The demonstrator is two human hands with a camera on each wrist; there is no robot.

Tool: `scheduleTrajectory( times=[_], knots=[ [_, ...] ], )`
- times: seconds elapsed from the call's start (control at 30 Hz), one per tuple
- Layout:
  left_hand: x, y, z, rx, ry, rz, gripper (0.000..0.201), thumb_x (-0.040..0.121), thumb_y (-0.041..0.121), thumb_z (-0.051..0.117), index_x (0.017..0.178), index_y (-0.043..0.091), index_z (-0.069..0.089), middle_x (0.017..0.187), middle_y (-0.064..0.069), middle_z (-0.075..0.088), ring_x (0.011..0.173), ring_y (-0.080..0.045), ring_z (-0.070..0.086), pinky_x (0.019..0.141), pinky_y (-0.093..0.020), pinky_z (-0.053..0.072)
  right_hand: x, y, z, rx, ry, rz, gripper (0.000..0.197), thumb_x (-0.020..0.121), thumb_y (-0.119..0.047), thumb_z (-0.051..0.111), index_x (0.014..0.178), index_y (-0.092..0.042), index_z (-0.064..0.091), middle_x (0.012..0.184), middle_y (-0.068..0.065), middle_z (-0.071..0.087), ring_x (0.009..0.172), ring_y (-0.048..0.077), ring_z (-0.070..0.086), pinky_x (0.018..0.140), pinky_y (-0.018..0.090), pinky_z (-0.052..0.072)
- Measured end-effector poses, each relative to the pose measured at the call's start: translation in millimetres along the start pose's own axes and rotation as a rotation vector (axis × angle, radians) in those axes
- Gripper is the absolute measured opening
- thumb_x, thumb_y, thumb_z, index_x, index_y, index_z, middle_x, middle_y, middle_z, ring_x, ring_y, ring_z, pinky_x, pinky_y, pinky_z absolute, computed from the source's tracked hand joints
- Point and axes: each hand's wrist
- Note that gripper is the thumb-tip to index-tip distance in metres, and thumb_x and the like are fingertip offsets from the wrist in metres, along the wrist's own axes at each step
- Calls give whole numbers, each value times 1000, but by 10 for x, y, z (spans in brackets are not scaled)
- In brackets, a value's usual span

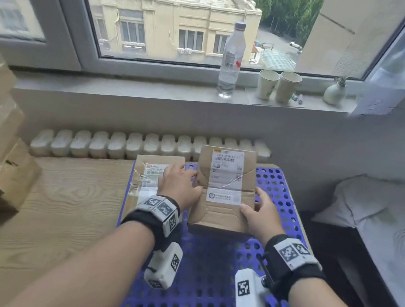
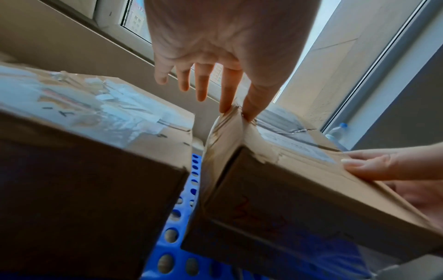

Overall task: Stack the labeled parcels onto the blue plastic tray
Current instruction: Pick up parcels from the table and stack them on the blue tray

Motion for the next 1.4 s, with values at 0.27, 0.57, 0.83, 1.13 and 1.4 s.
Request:
scheduleTrajectory(
  times=[0.27,0.57,0.83,1.13,1.4],
  knots=[
    [68,-159,162,-51,-52,-49,47,86,24,61,132,25,60,153,-2,34,143,-22,25,117,-30,23,264,118,105,-93,-130,52,50,94,-6,54,141,-18,45,101,-3,63,93,15,60,80,28,48],
    [122,-256,92,-52,-22,-26,65,81,26,70,142,21,47,145,1,44,135,-21,36,111,-29,28,401,31,201,-196,-125,50,44,93,-6,49,133,-25,51,106,-2,66,92,18,60,80,30,47],
    [122,-249,119,-32,5,-17,63,84,27,67,142,17,46,145,2,41,136,-20,33,111,-30,29,414,18,247,-336,-122,49,45,94,-13,48,138,-23,45,125,0,63,107,23,59,92,34,48],
    [98,-188,141,23,-22,-7,57,88,22,59,142,12,44,147,-3,39,136,-23,32,109,-33,32,351,-146,372,-806,-75,54,44,96,-16,43,138,-9,33,120,14,56,108,31,55,78,38,45],
    [-46,-113,-83,208,-122,66,44,93,25,53,134,12,46,134,-8,47,127,-28,44,104,-42,41,46,-307,361,-1238,-149,-190,42,87,-11,48,128,-20,47,130,6,48,121,27,42,96,43,41]
  ],
)
Point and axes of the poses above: each hand's wrist, its own x-axis towards the middle knuckle, its own z-axis out of the palm, y = z × x
